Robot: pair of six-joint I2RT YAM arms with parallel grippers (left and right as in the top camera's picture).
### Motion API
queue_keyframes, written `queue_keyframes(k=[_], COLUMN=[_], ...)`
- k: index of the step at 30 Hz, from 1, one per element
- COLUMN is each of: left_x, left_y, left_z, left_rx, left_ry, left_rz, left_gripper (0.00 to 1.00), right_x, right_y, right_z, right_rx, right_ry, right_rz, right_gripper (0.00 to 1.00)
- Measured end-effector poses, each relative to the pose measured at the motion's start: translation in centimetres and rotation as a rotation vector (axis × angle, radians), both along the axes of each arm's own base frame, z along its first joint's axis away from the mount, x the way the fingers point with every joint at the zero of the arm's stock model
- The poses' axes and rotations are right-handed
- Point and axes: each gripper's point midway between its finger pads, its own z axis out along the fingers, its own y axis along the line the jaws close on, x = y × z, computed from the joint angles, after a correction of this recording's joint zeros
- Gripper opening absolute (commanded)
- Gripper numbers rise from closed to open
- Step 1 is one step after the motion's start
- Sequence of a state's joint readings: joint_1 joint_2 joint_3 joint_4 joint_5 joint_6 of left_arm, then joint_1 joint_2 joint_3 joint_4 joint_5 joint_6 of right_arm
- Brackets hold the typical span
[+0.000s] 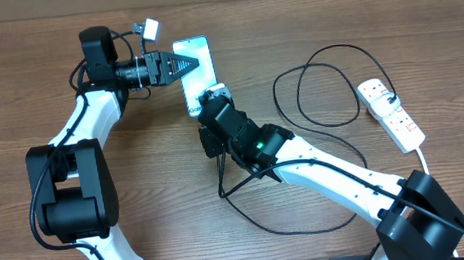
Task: Plug charger to phone and switch on socket
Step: 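Back the right gripper away from the phone's bottom edge, then lower the phone flat onto the table with the left gripper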
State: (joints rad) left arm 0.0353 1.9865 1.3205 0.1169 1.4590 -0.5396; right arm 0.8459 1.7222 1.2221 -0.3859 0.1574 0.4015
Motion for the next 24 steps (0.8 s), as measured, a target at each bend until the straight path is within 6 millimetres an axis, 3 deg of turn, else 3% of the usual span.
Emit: queue_keyframes(k=[11, 14, 18, 24], left_x=[-0.2, -0.2, -0.5, 0.6], left_y=[0.1, 0.1, -0.6, -1.7], left_z=[-0.2, -0.2, -0.9, -3.0], left_rx=[0.005, 0.005, 0.017, 0.096], left_ry=[-0.003, -0.005, 0.02, 0.111], left_rz=[-0.004, -0.005, -0.006, 0.083], left_gripper=[0.04, 0.04, 0.04, 0.04], right_x=[-0.3, -0.3, 0.2, -0.1], right_y=[0.4, 0.4, 0.3, -0.5], right_z=[0.0, -0.1, 0.6, 1.1], right_rx=[0.044, 0.049, 0.077, 0.078], right_ry=[0.035, 0.045, 0.046, 0.076], right_rz=[-0.01, -0.01, -0.019, -0.025], right_gripper=[0.04, 0.2, 0.33, 0.7])
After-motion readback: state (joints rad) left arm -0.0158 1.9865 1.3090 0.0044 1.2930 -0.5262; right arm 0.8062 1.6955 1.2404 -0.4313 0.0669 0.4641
